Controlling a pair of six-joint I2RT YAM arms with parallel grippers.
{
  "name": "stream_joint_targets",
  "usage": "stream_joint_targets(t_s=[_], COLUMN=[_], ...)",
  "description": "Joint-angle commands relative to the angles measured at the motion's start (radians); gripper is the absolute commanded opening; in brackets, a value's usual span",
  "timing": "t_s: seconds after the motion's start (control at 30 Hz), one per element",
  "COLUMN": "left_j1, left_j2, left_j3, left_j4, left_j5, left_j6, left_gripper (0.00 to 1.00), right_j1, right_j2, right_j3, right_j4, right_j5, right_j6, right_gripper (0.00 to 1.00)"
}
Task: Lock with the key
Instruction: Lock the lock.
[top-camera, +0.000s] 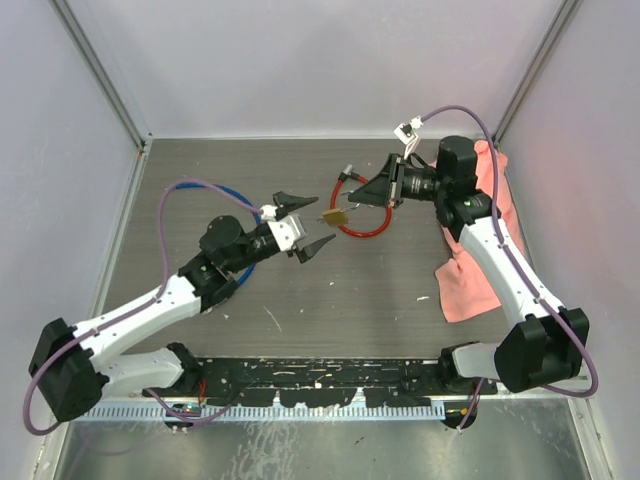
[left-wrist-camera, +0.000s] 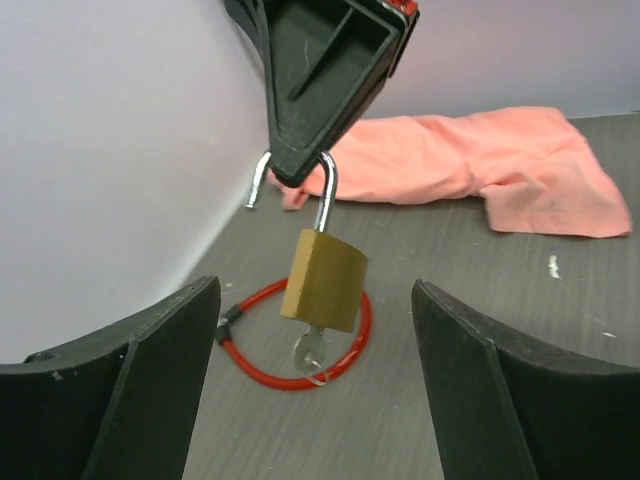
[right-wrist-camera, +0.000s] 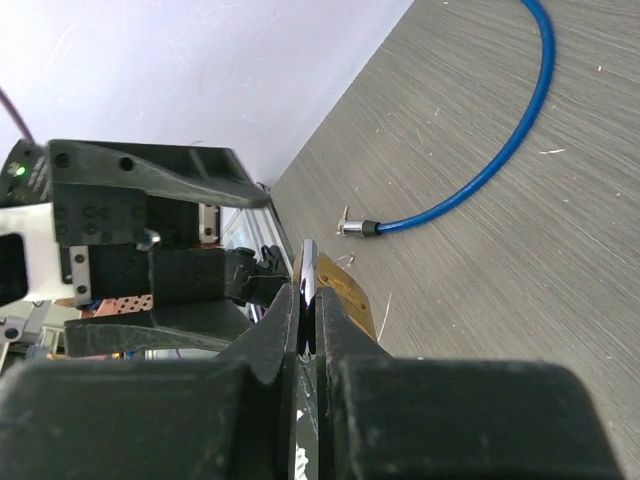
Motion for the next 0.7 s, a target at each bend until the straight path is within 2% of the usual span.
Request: stream_joint_targets(t_s=[0.0, 0.07, 0.17, 0.3, 0.37, 0.53, 0.67], left_j1=[0.059, 0.08, 0.109, 0.127, 0.128, 0.137, 0.146], left_j2=[0.075, 0.103, 0.129, 0.152, 0.166, 0.181, 0.211], left_j3=[0.08, 0.093, 0.094, 0.092, 0.105, 0.119, 0.136], left_j4=[0.082, 0.088, 0.099, 0.153, 0.138, 0.118, 0.073], left_j5=[0.199, 0.245, 0.285, 0.328, 0.354, 0.381, 0.433], left_j6=[-0.162, -0.215, -0.272, -0.333, -0.342, -0.353, -0.35], left_gripper=[0.75, 0.7, 0.56, 0.51, 0.44, 0.31, 0.28], right_j1=[0.016, 0.02, 0.022, 0.034, 0.036, 0.046, 0.05], right_j2=[-0.051, -0.053, -0.055, -0.055, -0.055, -0.058, -0.062], right_j3=[0.015, 0.012, 0.005, -0.005, -0.005, -0.003, 0.005], right_j4=[0.121, 0.126, 0.138, 0.143, 0.144, 0.132, 0.113], right_j5=[-0.056, -0.059, -0.066, -0.069, -0.07, -0.071, -0.069], right_j6=[0.044, 0.042, 0.045, 0.044, 0.038, 0.019, -0.003], right_gripper=[0.01, 0.01, 0.01, 0.01, 0.01, 0.01, 0.01])
